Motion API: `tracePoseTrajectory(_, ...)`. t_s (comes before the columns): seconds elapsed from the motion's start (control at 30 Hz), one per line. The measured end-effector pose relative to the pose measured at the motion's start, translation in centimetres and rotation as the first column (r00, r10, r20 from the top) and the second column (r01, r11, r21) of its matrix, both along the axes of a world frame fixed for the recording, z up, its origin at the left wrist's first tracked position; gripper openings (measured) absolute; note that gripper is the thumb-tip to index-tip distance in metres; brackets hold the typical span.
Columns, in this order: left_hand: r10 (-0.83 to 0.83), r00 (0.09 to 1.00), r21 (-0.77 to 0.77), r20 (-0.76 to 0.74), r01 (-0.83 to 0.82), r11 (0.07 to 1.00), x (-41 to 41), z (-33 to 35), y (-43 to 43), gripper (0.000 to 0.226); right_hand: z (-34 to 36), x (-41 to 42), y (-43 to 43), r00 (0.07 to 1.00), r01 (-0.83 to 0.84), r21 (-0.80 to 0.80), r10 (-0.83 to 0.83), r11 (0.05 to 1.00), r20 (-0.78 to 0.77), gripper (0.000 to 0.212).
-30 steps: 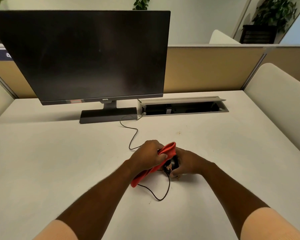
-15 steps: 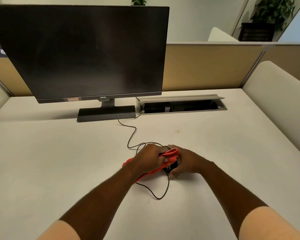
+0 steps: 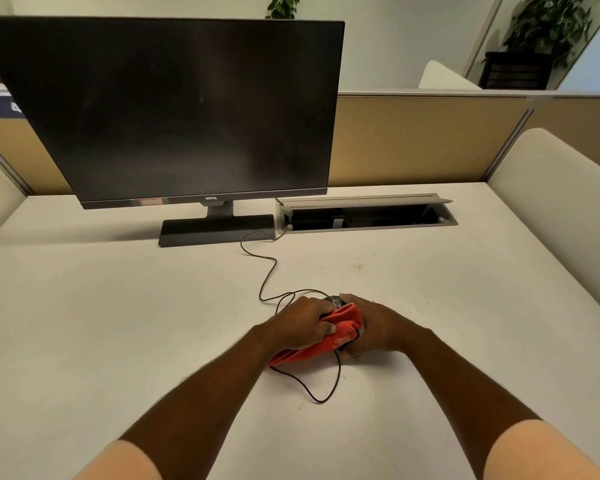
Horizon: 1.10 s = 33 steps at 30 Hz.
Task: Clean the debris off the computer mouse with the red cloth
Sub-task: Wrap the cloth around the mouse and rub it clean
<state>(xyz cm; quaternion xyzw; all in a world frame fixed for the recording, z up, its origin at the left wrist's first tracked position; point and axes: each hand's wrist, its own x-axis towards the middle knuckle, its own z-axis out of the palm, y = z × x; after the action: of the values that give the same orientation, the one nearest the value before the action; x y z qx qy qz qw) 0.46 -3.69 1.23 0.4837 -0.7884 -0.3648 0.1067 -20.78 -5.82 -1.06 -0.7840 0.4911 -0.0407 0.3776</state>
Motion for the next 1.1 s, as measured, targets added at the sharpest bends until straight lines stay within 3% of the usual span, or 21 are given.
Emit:
tracePoseTrajectory(0.13,0.007,0.999,0.058,-0.039,-0.005,0.998,0.2,0.1,0.0,0.016,0.0,0.0,0.0,1.000,0.011,0.000,-0.011,1.000,-0.007,0.078)
tracePoseTrajectory(0.3,0.210,0.955,0.143,-0.211,-0.182,0.973,0.3,0.5,-0.3,0.016,0.1,0.0,0.2,1.000,0.030,0.030,-0.030,0.999,0.001,0.067)
tracePoseTrajectory(0.4,0.226,0.945,0.136,-0.236,-0.198,0.971,-0.3,0.4,-0.3,0.015,-0.1,-0.1,0.2,0.999,0.038,0.053,-0.039,0.998,0.010,0.060)
tracePoseTrajectory(0.6,0.163,0.965,0.138,-0.206,-0.136,0.981,-1.2,-0.6,0.3,0.016,-0.2,-0.4,0.1,0.997,0.060,0.056,-0.063,0.997,0.052,0.082)
tracePoseTrajectory(0.8,0.087,0.991,0.137,-0.100,-0.072,0.988,-0.7,-0.5,0.0,0.008,-0.1,-0.3,0.2,0.999,0.028,0.015,-0.028,1.000,0.042,0.080)
tracePoseTrajectory(1.1,0.043,0.997,0.102,-0.057,-0.037,0.994,-0.5,-0.2,0.4,0.005,0.2,-0.2,0.0,0.997,-0.060,-0.031,0.059,0.998,-0.050,0.094)
